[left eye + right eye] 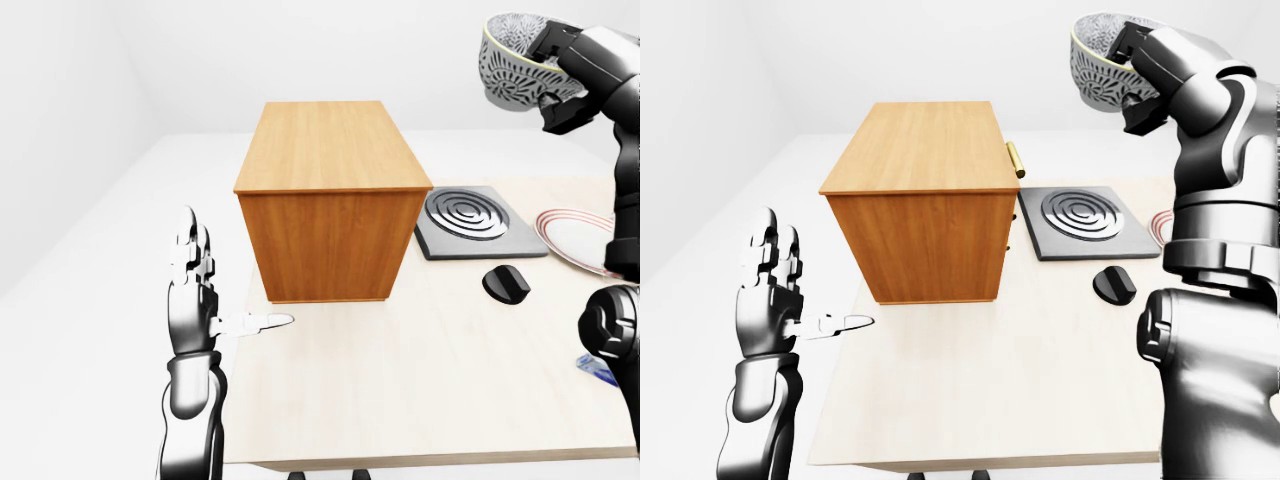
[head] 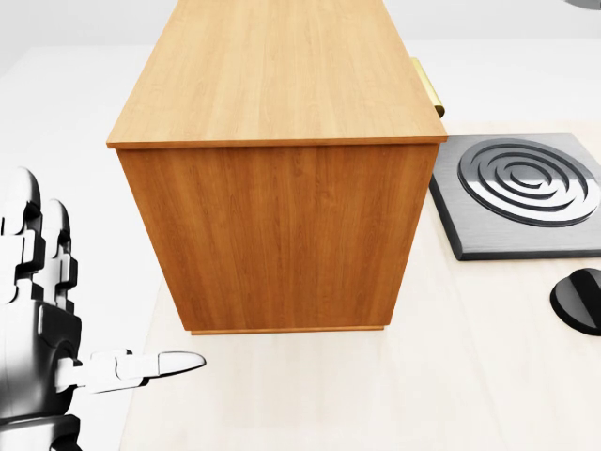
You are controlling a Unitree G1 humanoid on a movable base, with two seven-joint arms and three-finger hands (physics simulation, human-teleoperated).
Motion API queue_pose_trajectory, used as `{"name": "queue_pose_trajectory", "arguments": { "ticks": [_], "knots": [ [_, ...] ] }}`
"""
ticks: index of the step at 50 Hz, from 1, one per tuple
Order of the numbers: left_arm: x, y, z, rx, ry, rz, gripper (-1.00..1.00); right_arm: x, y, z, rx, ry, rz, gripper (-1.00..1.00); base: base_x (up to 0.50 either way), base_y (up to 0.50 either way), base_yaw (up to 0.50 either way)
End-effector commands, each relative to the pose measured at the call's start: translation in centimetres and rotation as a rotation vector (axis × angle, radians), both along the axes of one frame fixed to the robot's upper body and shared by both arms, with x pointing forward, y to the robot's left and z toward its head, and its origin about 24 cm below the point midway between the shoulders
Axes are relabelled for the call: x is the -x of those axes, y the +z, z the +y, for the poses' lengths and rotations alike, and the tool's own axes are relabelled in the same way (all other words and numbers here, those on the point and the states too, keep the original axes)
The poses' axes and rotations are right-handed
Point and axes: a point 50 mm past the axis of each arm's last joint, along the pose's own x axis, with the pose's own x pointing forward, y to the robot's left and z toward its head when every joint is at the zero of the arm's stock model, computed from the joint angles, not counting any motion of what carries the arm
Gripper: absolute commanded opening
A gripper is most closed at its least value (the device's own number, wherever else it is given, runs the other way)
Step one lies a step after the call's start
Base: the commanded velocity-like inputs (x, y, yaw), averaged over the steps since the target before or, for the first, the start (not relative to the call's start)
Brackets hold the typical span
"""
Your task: Put the bowl on the top of the cabinet.
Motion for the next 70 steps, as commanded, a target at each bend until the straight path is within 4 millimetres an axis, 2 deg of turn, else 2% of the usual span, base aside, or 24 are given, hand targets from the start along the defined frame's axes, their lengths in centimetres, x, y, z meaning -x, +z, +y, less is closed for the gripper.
{"name": "queue_pose_trajectory", "arguments": {
  "ticks": [1, 7, 15, 29, 38, 61, 70],
  "knots": [
    [0.0, 0.2, 0.0, 0.001, -0.002, -0.007, 1.0, -3.1, 2.2, 1.0, -0.024, -0.12, 0.084, -1.0, 0.0, 0.0, 0.0],
    [0.0, 0.0, 0.1, 0.002, 0.0, 0.0, 1.0, -3.2, 3.6, 2.4, 0.028, -0.115, 0.038, -1.0, 0.0, 0.0, 0.0],
    [-0.1, -0.1, 0.0, 0.001, -0.001, 0.003, 1.0, -3.6, 4.0, 4.1, 0.085, -0.095, 0.041, -1.0, 0.0, 0.0, 0.0],
    [-0.3, 0.2, 0.1, 0.001, -0.001, -0.008, 1.0, -5.3, 2.9, 11.5, 0.068, 0.106, 0.066, -1.0, 0.0, 0.0, 0.0],
    [-0.3, -0.1, 0.2, 0.004, 0.001, 0.004, 1.0, -5.5, 2.6, 14.7, 0.075, 0.188, 0.079, -1.0, 0.0, 0.0, 0.0],
    [-0.2, 0.0, 0.3, 0.006, -0.002, 0.0, 1.0, -5.9, 0.2, 19.4, 0.117, 0.3, 0.148, -1.0, 0.0, 0.0, 0.0],
    [-0.2, 0.1, 0.3, 0.006, 0.002, -0.006, 1.0, -5.8, -0.2, 20.6, 0.135, 0.324, 0.164, -1.0, 0.0, 0.0, 0.0]
  ]
}}
